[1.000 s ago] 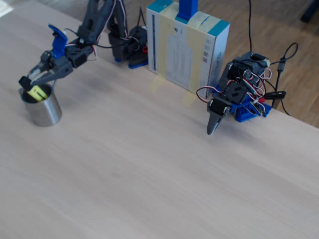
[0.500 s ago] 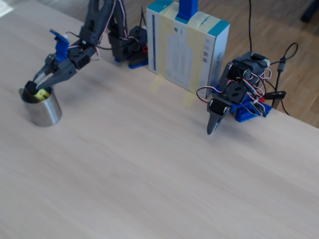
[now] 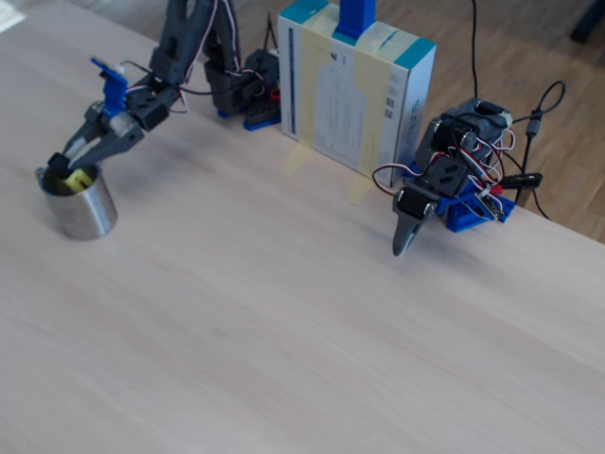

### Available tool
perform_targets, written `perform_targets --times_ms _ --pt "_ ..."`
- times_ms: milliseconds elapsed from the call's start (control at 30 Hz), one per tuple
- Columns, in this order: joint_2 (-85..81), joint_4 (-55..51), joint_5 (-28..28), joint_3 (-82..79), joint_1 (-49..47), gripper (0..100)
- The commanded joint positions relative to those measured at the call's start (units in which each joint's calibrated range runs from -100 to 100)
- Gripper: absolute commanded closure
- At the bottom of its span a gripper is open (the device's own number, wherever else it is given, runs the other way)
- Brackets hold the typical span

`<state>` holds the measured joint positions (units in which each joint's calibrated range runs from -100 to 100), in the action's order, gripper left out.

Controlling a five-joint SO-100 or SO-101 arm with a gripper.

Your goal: Grab the yellow pen and put it in the silver cup.

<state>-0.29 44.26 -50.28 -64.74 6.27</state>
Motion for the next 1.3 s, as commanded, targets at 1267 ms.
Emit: perform_targets --times_ms 1267 --pt "-1.12 -5.27 0.40 0.39 -0.69 82"
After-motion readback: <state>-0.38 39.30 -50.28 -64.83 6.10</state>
